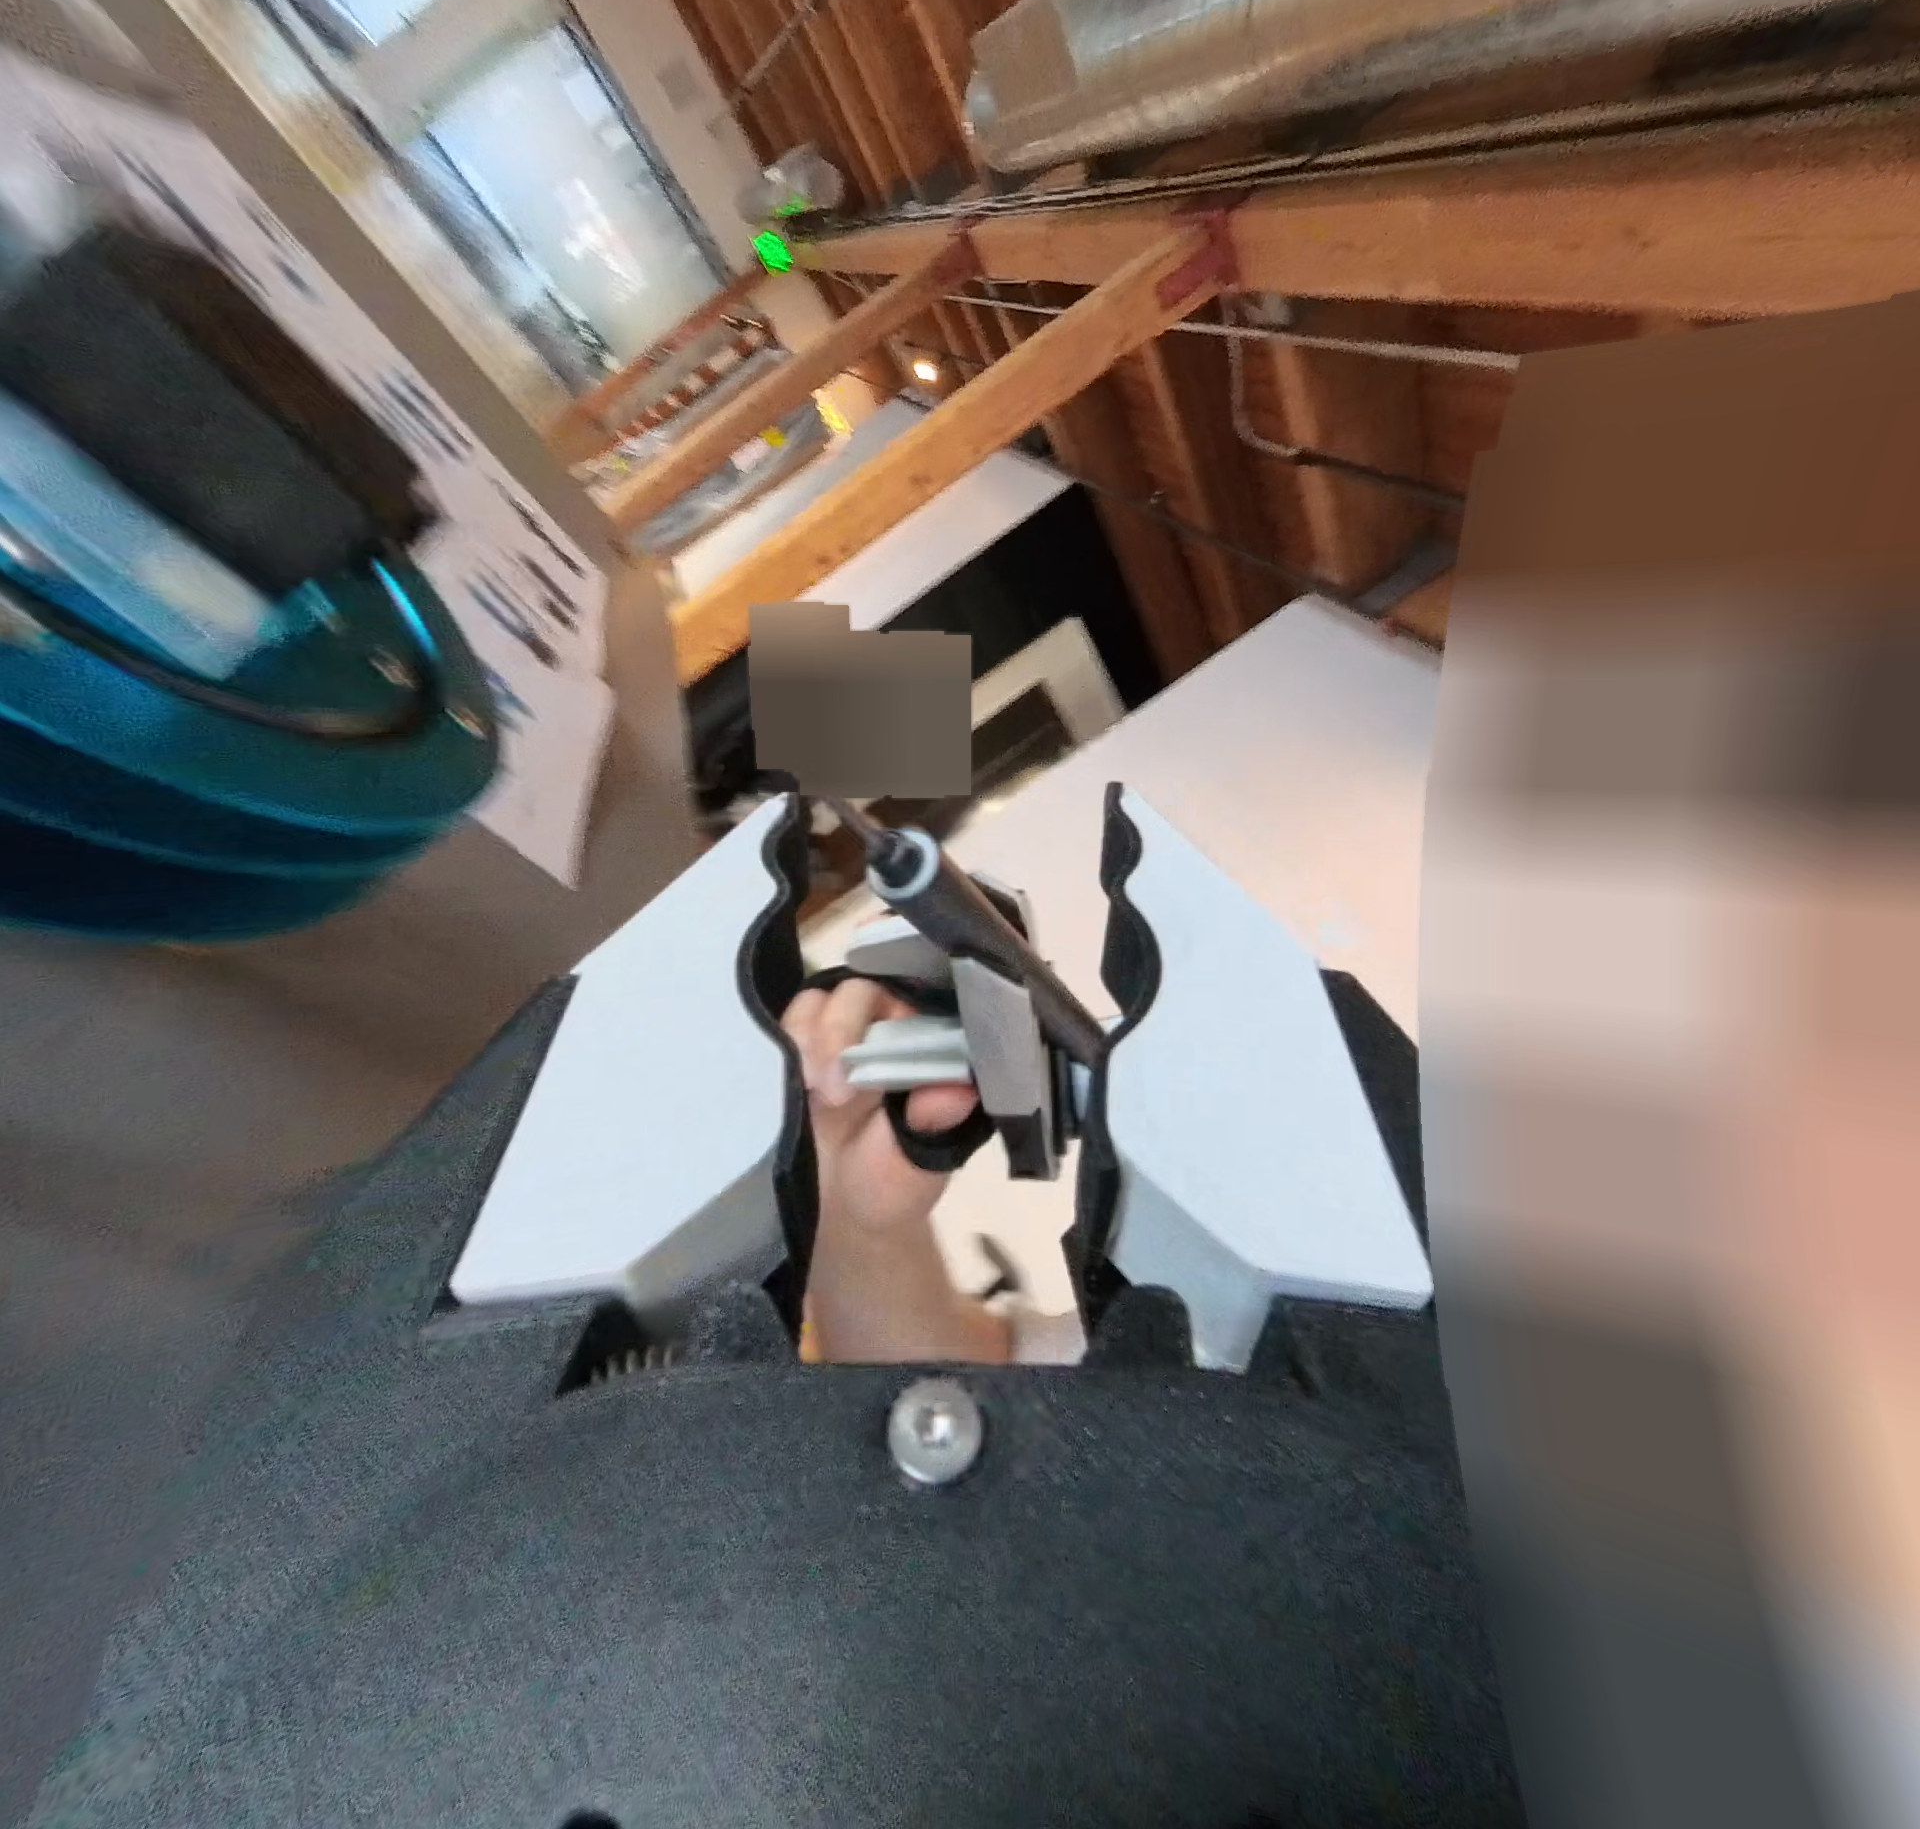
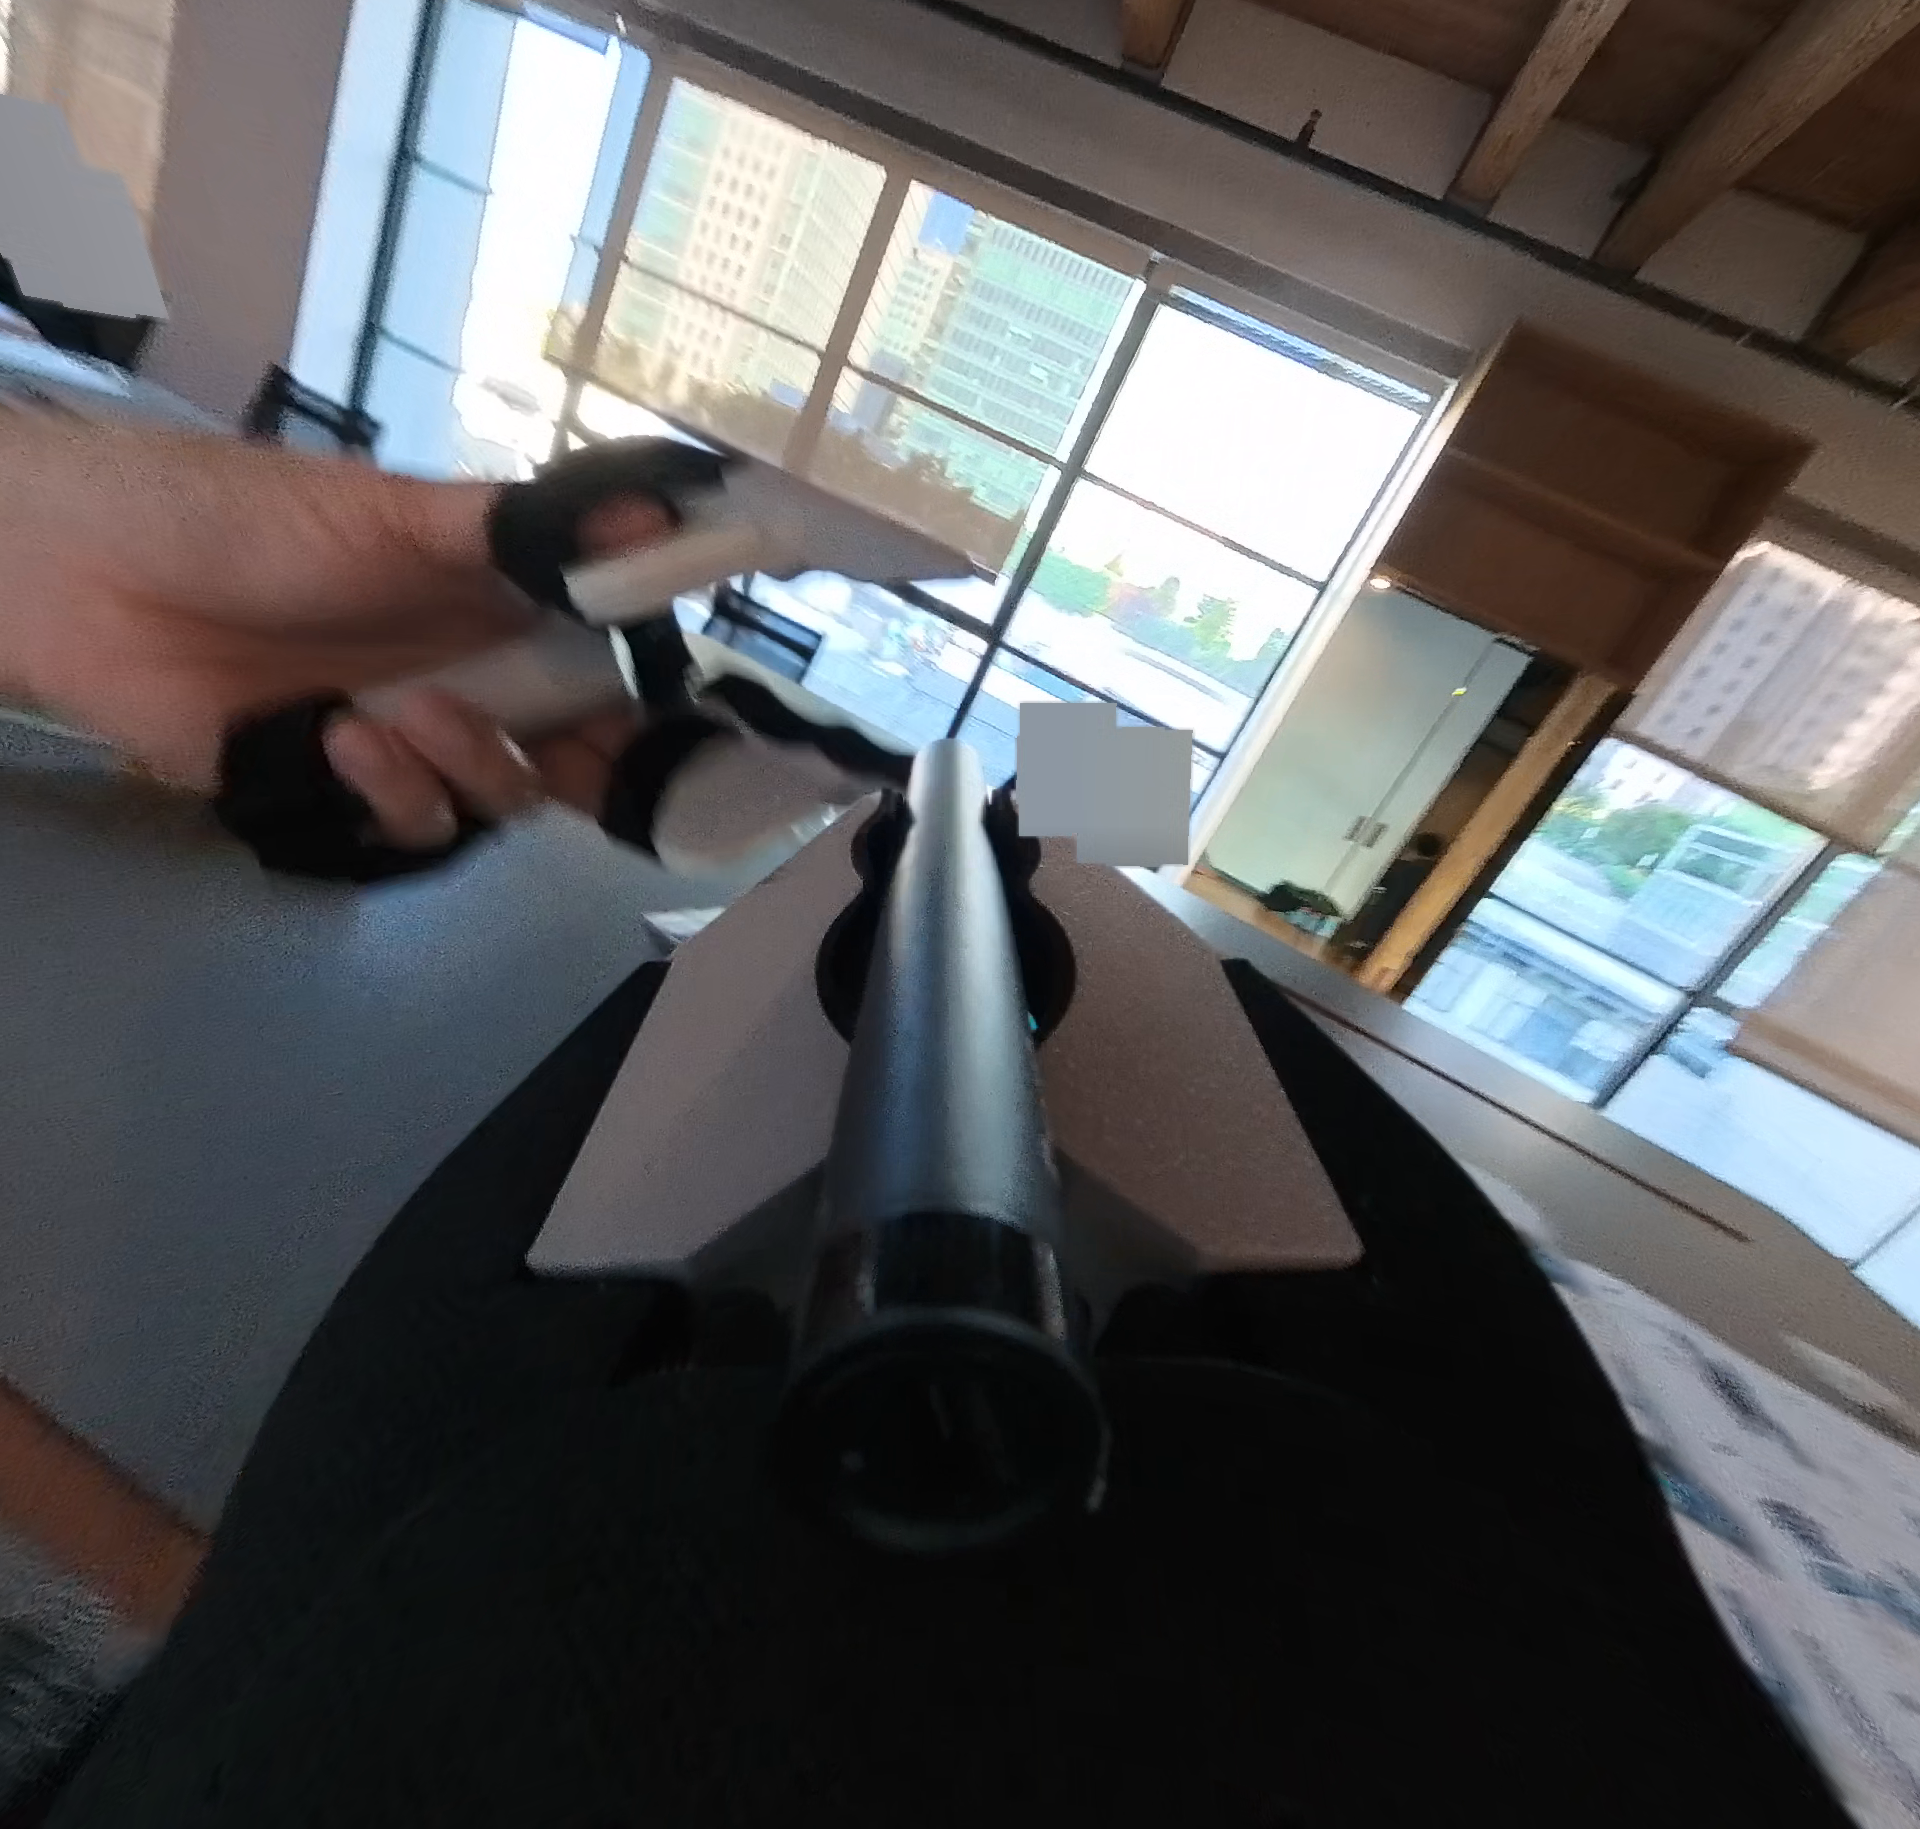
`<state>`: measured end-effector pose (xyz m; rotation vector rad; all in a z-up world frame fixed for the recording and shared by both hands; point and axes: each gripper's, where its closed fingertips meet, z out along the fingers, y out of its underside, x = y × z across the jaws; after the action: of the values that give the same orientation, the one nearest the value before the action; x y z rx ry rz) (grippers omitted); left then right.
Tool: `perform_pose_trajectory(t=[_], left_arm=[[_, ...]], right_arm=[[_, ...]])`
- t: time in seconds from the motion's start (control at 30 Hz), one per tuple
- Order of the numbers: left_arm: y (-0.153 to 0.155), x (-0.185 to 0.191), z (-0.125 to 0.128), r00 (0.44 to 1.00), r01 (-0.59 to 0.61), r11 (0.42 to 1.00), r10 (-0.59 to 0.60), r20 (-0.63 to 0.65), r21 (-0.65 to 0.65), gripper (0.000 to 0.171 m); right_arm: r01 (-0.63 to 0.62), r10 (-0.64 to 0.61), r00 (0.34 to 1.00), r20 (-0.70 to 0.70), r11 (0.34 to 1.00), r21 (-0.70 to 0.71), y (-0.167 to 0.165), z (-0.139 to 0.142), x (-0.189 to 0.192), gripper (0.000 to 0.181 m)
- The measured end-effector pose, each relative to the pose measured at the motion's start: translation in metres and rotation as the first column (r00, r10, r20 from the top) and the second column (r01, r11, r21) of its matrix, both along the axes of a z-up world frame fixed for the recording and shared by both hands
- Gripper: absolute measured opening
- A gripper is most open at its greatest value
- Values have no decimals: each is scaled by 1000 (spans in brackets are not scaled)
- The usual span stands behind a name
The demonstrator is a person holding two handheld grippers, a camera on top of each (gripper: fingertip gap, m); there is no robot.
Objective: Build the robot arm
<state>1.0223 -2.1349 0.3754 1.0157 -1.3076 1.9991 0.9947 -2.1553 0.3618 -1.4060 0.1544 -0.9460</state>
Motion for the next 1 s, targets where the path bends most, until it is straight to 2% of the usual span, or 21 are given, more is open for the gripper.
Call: perform_pose_trajectory(t=[0.03,0.1,0.17,0.3,0.37,0.47,0.6,0.67,0.77,0.9,1.0], left_arm=[[15,4,6,998,-45,997,43,53,56,56],[43,11,23,981,-108,982,80,175,155,52],[67,18,32,952,-190,949,114,284,254,51],[88,30,25,890,-328,863,146,432,384,50],[85,36,17,894,-323,857,137,427,402,52],[78,42,16,918,-263,893,116,379,364,51],[77,50,21,902,-285,898,133,410,336,49],[77,54,14,890,-310,876,131,436,369,47],[72,59,-13,910,-283,825,70,408,490,49],[71,63,-27,923,-270,823,73,379,500,47],[77,72,-52,926,-298,736,67,373,608,40]], right_arm=[[38,-37,999,37,998,-44,-3,-1,6,15],[117,-94,983,155,983,-142,-8,-4,19,16],[148,-80,962,263,957,-250,-6,-11,28,16],[159,-41,949,313,918,-364,0,-24,36,16],[191,-31,930,367,892,-410,2,-26,35,16],[230,-3,901,434,850,-473,6,-33,37,16],[267,10,880,475,818,-510,11,-40,42,16],[287,13,867,499,805,-519,13,-41,43,16],[304,11,859,512,792,-529,14,-42,44,16],[314,19,851,525,783,-537,15,-44,45,16],[326,21,844,536,773,-544,15,-46,46,16]])
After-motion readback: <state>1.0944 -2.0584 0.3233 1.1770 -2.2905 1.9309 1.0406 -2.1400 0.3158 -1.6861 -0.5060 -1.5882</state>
